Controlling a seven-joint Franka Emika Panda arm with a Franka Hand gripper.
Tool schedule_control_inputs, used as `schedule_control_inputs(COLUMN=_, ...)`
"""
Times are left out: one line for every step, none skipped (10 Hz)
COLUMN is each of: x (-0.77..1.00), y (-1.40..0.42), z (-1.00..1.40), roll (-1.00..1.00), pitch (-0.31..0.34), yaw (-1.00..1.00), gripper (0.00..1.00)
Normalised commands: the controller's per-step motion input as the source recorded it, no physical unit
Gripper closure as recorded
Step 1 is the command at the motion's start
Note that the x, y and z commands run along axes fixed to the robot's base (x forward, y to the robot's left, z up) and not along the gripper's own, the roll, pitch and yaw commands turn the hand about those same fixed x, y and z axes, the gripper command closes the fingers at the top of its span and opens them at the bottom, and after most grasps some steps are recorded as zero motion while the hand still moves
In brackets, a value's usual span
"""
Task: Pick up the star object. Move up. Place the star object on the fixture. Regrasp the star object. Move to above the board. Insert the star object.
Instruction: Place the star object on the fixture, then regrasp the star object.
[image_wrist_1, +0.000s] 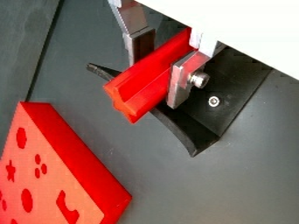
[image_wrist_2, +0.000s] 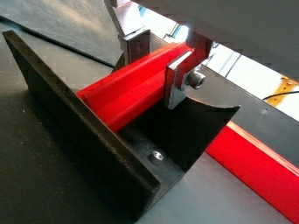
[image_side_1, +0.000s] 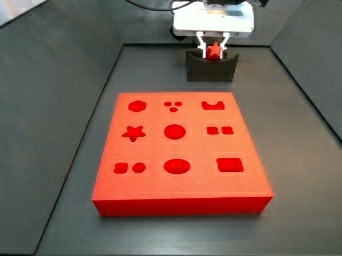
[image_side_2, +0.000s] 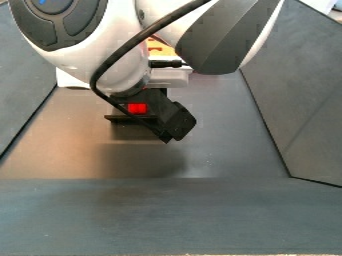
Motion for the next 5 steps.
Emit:
schedule_control_inputs(x=0.06, y=0.06, z=-0.2, roll=-0.12, pitch=-0.05, yaw=-0.04, gripper=1.0)
schedule_control_inputs(x=0.0, y=0.0, z=0.0, roll=0.0, pitch=0.0, yaw=0.0, gripper=0.0)
schedule_control_inputs(x=0.0, y=0.0, z=1.0, roll=0.04, pitch=0.013, yaw=0.03, gripper=0.0)
schedule_control_inputs(x=0.0, y=0.0, z=1.0, roll=0.04, pitch=0.017, yaw=0.03, gripper=0.0)
schedule_control_inputs(x=-0.03, y=0.0, z=1.0, roll=0.04, pitch=0.037, yaw=0.03, gripper=0.0)
